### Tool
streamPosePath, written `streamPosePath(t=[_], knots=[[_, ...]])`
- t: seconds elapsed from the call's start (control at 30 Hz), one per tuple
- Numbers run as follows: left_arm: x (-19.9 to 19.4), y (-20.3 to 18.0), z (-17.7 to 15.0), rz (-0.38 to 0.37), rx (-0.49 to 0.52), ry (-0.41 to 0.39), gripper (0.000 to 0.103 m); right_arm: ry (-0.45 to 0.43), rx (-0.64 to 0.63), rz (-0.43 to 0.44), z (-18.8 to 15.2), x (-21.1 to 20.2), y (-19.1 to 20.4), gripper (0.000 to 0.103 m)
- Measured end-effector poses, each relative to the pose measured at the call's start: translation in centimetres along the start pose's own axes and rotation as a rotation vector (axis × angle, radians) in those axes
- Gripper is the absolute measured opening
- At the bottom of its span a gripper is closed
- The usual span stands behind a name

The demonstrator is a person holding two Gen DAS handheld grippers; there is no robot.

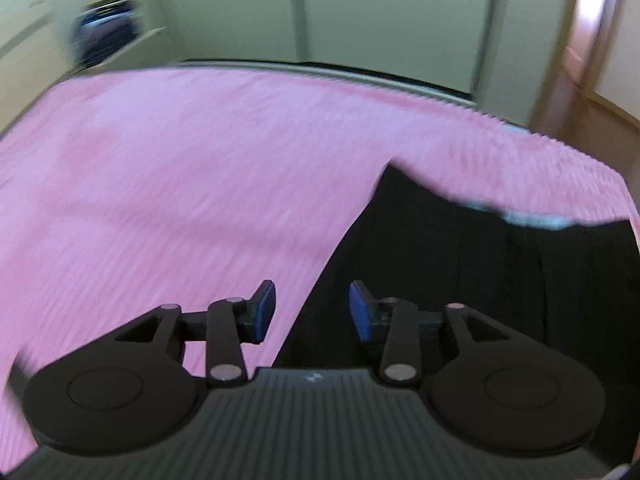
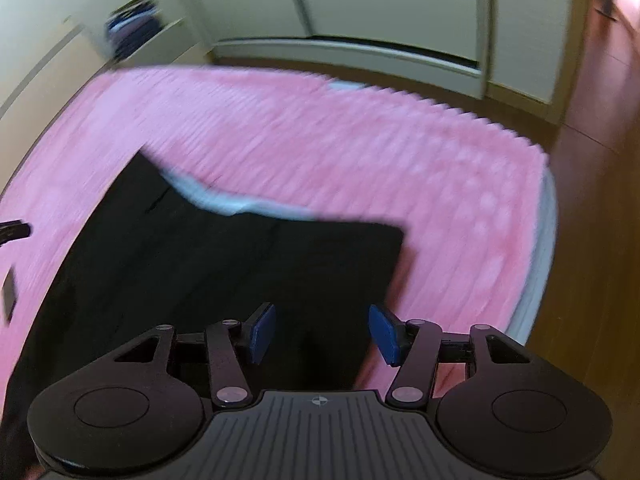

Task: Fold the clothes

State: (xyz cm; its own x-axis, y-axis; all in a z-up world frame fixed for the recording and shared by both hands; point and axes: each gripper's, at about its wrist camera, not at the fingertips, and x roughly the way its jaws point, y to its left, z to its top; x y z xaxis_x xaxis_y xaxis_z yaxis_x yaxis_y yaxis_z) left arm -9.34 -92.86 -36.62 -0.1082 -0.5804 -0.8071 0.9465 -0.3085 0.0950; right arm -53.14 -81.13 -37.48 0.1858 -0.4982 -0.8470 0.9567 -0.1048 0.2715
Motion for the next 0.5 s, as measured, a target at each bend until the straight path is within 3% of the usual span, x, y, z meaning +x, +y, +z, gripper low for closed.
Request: streamPosePath(t=[0.13,0.3,0.33,0.43,0.5], knots=[[-10.3,4.0,-12.2,0.144,-0.114,0.055,0.05,0.061,-0.139,0.089,-4.4,-2.2,6.5,0.056],[-21.1,5.4,-29.5,0.289,-0.202,0.206,0.057,0.138,-0.359,0.202,-12.3,-4.8,16.2,0.056],[-22.9,5.3,-32.9,0.301,-0.241,0.235,0.057,0.153,-0.4,0.221,-14.2,-5.4,18.1,0.058],[-26.8,4.3,-41.2,0.288,-0.36,0.274,0.058,0.189,-0.5,0.266,-19.4,-6.7,23.2,0.076],[-27.4,3.3,-45.0,0.252,-0.421,0.268,0.06,0.201,-0.571,0.287,-22.5,-7.9,26.3,0.077]])
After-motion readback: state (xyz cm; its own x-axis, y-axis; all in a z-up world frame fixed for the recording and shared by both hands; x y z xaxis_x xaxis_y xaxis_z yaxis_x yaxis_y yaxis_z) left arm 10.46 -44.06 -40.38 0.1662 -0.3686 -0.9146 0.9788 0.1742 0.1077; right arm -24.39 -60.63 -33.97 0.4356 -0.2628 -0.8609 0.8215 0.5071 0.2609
